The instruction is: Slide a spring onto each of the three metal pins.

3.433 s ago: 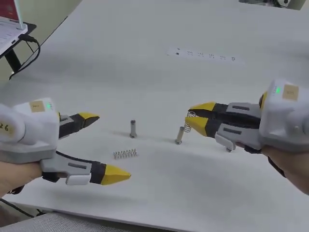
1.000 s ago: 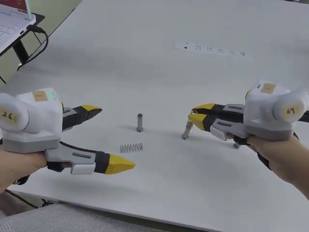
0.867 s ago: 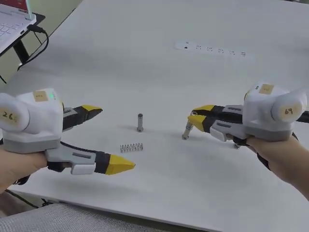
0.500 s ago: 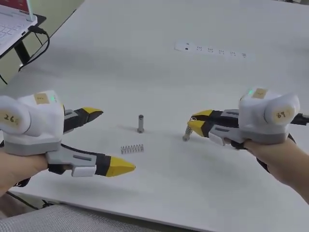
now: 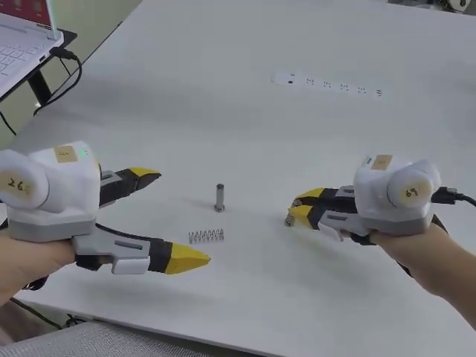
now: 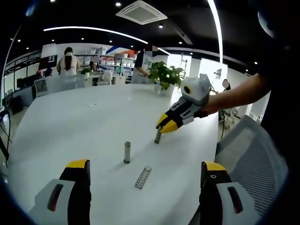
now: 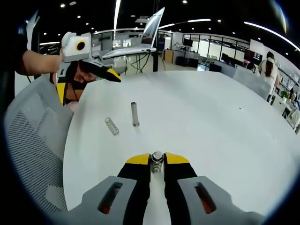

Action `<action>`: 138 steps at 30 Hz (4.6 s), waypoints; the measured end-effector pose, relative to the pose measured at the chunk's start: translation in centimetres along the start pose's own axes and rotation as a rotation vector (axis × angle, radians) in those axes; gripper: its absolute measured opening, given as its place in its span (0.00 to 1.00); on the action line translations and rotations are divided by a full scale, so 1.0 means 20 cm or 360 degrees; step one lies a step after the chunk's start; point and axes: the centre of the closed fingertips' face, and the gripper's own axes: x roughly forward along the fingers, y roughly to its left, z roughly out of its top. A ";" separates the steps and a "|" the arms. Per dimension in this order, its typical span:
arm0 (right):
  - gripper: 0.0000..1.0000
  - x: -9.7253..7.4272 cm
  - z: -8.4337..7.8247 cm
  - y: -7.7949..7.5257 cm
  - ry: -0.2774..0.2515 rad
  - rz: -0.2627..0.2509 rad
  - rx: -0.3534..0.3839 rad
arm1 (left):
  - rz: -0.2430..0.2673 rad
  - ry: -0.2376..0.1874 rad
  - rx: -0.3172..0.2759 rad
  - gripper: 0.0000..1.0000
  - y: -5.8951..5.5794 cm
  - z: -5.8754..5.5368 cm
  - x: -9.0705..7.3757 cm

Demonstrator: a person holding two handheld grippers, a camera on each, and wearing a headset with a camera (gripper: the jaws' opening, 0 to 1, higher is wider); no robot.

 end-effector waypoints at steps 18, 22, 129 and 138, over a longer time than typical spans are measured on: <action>0.18 -0.03 0.07 0.00 -0.0064 0.0017 0.0126 | -0.0008 0.0004 0.0004 0.93 -0.01 0.00 -0.01; 0.21 -0.05 0.10 0.01 -0.0110 0.0036 0.0154 | -0.0004 0.0004 0.0005 0.94 -0.01 0.00 -0.01; 0.22 0.42 0.11 0.53 0.0239 0.0543 -0.0282 | 0.0028 -0.0018 -0.0053 0.90 0.08 -0.06 -0.12; 0.16 0.43 0.08 0.54 0.0284 0.0537 -0.0299 | 0.0040 -0.0018 -0.0070 0.90 0.09 -0.07 -0.13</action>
